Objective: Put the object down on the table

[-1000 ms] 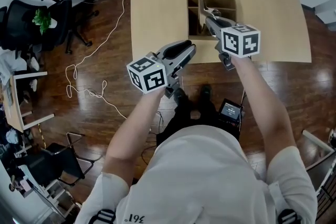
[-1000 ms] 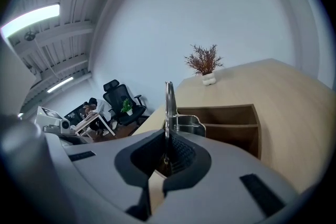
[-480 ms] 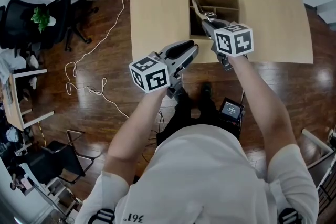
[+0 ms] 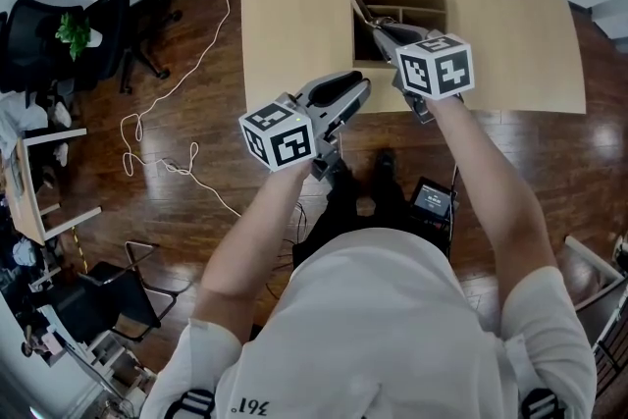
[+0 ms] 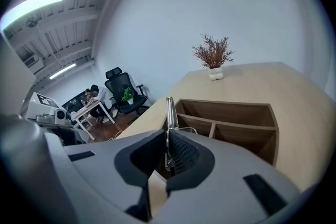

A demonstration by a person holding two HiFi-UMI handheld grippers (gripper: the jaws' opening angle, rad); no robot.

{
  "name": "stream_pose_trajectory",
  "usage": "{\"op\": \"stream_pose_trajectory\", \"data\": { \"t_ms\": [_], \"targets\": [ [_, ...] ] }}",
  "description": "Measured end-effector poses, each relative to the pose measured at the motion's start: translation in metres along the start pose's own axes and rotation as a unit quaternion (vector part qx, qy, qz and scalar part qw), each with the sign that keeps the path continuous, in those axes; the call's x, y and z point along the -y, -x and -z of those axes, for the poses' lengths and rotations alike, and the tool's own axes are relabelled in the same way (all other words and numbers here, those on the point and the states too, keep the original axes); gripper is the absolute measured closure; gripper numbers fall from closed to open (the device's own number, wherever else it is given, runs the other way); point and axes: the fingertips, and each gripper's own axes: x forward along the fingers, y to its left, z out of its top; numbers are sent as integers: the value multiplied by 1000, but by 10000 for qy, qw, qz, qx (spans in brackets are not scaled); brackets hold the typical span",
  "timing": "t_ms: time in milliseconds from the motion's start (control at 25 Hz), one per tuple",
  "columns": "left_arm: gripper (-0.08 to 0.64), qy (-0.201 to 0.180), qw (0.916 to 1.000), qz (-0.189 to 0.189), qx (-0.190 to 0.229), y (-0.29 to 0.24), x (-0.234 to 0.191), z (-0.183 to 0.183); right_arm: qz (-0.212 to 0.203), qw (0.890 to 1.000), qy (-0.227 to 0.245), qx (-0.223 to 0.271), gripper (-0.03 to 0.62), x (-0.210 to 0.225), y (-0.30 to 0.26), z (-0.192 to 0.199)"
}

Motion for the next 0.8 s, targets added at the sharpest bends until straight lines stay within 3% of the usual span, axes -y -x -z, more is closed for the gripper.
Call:
{"op": "stream_pose_trajectory", "data": {
  "t_ms": [800],
  "targets": [
    [488,-96,9999,50,119,6,10,-3,546,9970,12,555,518,15,33,-10]
  ]
}}
